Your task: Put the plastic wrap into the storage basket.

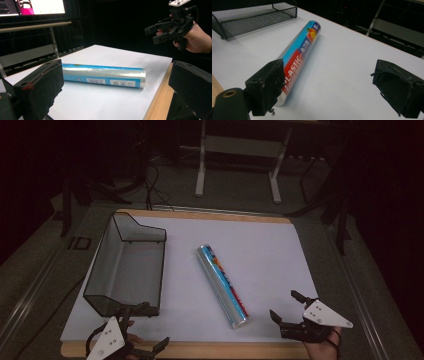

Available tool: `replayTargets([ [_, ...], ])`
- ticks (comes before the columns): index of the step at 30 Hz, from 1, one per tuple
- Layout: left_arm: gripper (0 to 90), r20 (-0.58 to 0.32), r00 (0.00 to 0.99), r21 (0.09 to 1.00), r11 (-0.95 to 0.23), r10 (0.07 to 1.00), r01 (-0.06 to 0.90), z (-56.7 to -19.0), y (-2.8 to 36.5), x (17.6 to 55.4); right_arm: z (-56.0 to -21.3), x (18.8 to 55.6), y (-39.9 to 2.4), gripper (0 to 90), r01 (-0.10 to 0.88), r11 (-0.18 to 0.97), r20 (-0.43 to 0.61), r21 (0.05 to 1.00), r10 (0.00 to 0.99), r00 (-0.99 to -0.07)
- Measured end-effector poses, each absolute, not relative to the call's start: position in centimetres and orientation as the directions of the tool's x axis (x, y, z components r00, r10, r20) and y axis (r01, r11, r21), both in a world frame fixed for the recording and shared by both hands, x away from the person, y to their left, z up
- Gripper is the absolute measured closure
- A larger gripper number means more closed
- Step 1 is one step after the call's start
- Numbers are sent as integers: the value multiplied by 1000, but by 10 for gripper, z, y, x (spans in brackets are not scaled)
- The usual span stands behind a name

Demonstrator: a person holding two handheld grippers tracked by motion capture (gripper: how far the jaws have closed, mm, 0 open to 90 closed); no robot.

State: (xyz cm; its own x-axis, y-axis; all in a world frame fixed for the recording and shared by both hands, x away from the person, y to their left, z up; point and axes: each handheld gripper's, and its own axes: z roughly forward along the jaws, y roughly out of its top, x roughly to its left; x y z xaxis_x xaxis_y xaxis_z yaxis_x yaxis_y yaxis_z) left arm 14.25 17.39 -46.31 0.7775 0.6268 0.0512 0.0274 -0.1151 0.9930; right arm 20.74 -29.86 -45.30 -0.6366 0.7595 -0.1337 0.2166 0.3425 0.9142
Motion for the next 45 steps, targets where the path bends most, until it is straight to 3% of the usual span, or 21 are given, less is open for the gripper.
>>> replayTargets([
  [4, 6, 52, 781, 993, -116, 622, 27, -463, 173, 142, -452, 207, -298, 140, 243, 341, -114, 908, 760, -640],
  [13, 7, 53, 782, 993, -114, 621, 23, -463, 172, 142, -450, 208, -298, 116, 256, 342, -94, 904, 744, -661],
  [29, 7, 47, 791, 993, -114, 610, 29, -463, 171, 143, -441, 202, -280, 101, 232, 406, -148, 884, 715, -684],
  [45, 7, 44, 792, 994, -108, 608, 27, -463, 171, 143, -437, 225, -250, 89, 290, 420, -86, 860, 679, -729],
])
